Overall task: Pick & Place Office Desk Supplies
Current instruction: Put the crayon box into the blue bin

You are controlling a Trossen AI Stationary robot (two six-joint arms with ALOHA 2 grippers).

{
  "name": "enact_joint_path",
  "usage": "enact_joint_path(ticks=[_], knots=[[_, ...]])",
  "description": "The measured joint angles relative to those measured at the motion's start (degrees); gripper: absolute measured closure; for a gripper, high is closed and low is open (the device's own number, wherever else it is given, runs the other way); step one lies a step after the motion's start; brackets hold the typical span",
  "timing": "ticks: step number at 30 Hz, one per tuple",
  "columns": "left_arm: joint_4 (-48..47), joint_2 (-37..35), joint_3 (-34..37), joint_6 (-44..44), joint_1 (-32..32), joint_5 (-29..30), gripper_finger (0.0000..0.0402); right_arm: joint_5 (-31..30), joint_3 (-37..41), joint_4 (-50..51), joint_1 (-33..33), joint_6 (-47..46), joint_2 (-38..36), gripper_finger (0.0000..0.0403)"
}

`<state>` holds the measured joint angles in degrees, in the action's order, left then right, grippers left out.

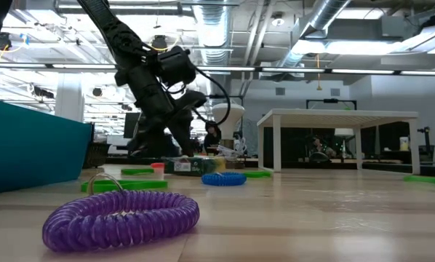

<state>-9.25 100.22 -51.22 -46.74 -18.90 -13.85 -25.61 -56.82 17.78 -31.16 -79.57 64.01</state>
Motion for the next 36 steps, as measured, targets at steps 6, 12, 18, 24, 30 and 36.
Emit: enact_joint_path(ticks=[6,12,18,24,30,36], knots=[[1.7,0.0,0.0,0.6,0.0,-0.8,0.0389,0.0,0.0,0.0,0.0,0.0,0.0,0.0154],[3.3,0.0,0.0,1.4,0.2,-2.3,0.0399,0.0,0.0,0.0,0.0,0.0,0.0,0.0154],[6.4,-4.1,0.1,1.3,0.5,-7.2,0.04,0.0,0.0,0.0,0.0,0.5,0.0,0.0154],[5.1,-15.3,0.1,5.5,2.7,-13.6,0.0401,0.0,0.0,-0.4,-0.2,2.1,0.0,0.0154],[-10.1,-27.7,0.0,6.0,10.4,-17.6,0.0401,0.0,0.0,-0.5,-0.3,4.4,0.0,0.0154],[-28.5,-36.7,0.0,2.1,24.1,-12.0,0.0401,0.0,0.0,-1.0,-0.3,6.7,0.0,0.0154]])
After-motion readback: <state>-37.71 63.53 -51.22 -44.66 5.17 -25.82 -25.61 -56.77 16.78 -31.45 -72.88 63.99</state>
